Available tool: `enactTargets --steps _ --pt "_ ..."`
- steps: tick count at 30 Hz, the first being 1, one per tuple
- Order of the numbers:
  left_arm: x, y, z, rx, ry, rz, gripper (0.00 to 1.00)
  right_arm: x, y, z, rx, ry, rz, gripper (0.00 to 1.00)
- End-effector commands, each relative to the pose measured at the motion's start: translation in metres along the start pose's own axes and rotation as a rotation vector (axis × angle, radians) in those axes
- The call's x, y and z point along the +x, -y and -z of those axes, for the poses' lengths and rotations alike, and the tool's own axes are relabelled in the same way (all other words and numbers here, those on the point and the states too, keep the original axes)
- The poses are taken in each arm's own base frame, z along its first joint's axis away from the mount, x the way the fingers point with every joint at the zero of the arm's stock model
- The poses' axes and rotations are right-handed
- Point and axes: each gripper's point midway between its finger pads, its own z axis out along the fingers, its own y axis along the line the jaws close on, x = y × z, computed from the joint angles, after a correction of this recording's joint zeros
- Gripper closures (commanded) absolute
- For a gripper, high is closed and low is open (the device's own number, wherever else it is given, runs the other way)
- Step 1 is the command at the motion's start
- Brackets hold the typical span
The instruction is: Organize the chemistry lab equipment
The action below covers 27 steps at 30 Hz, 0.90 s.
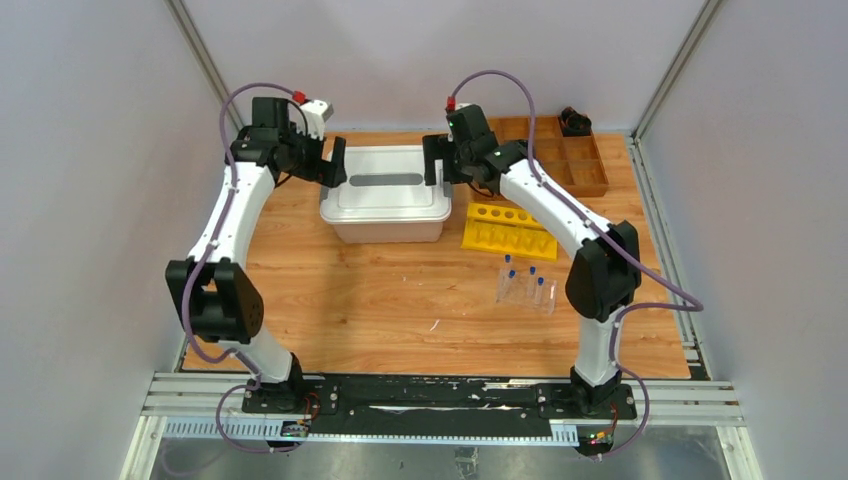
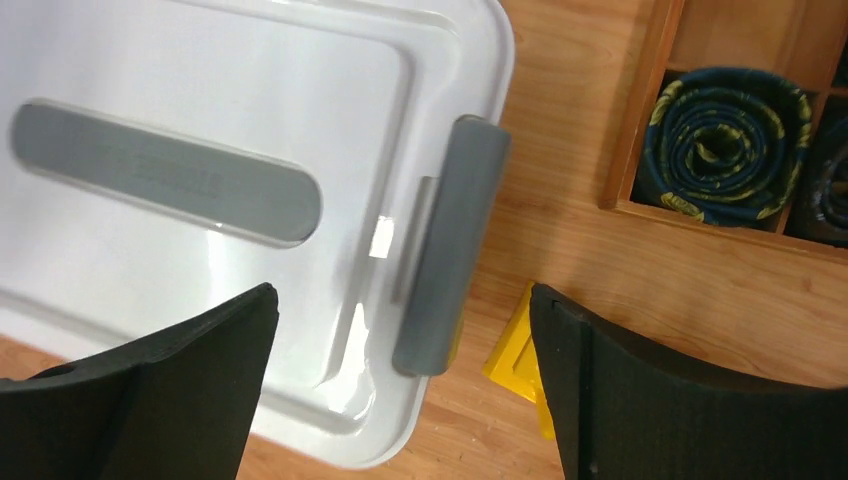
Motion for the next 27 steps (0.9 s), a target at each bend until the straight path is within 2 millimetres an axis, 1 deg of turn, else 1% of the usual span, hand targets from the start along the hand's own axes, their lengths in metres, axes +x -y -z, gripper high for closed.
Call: enactTargets --steps 1,3,4,5,7,9,10,11,12,14,15,16,17,19,20,22,24,26,27 --pt "-0.047 0.016 0.065 -0.054 0.146 -0.052 0.00 -0.057 -0.016 0.076 -0.041 0.183 0.070 0.01" --pt "-0.045 0.002 0.085 -0.172 0.151 -0.029 0.00 -0.064 -0.004 0.105 0.003 0.231 0.087 0.00" --pt "-0.041 -0.003 0.094 -0.215 0.146 -0.039 0.00 -0.067 0.006 0.123 0.037 0.263 0.092 0.00" --pt "-0.035 -0.006 0.103 -0.256 0.139 -0.053 0.00 -0.064 0.020 0.138 0.084 0.286 0.097 0.00" --pt "-0.008 -0.015 0.109 -0.328 0.092 -0.082 0.00 -0.058 0.053 0.171 0.179 0.341 0.081 0.00" --pt "0.021 -0.018 0.108 -0.353 0.053 -0.099 0.00 -0.040 0.091 0.196 0.264 0.373 0.022 0.00" --pt "0.034 -0.018 0.107 -0.350 0.050 -0.095 0.00 -0.028 0.115 0.205 0.324 0.382 -0.012 0.00" --pt "0.050 -0.016 0.101 -0.340 0.046 -0.082 0.00 -0.015 0.138 0.215 0.389 0.397 -0.052 0.00" --pt "0.066 -0.021 0.096 -0.350 0.051 -0.057 0.00 0.005 0.163 0.219 0.456 0.389 -0.098 0.00" --pt "0.089 -0.020 0.082 -0.347 0.083 -0.043 0.00 0.029 0.199 0.234 0.542 0.414 -0.199 0.00" --pt "0.090 -0.021 0.078 -0.357 0.131 -0.045 0.00 0.040 0.219 0.241 0.595 0.430 -0.246 0.00" --pt "0.099 -0.021 0.071 -0.357 0.140 -0.034 0.00 0.050 0.230 0.244 0.628 0.444 -0.268 0.00" --pt "0.106 -0.020 0.065 -0.355 0.144 -0.026 0.00 0.060 0.246 0.250 0.686 0.457 -0.293 0.00" --pt "0.116 -0.020 0.054 -0.349 0.161 -0.016 0.00 0.086 0.270 0.249 0.781 0.462 -0.306 0.00" --pt "0.120 -0.021 0.049 -0.354 0.170 -0.009 0.00 0.096 0.278 0.242 0.803 0.464 -0.282 0.00" --pt "0.125 -0.023 0.040 -0.355 0.195 -0.001 0.00 0.121 0.291 0.220 0.829 0.421 -0.213 0.00" --pt "0.126 -0.022 0.032 -0.353 0.252 0.016 0.00 0.142 0.302 0.208 0.876 0.372 -0.219 0.00" --pt "0.117 -0.021 0.027 -0.344 0.349 0.023 0.00 0.155 0.308 0.199 0.903 0.361 -0.227 0.00" --pt "0.116 -0.019 0.024 -0.335 0.391 0.034 0.00 0.157 0.311 0.197 0.913 0.378 -0.230 0.00"
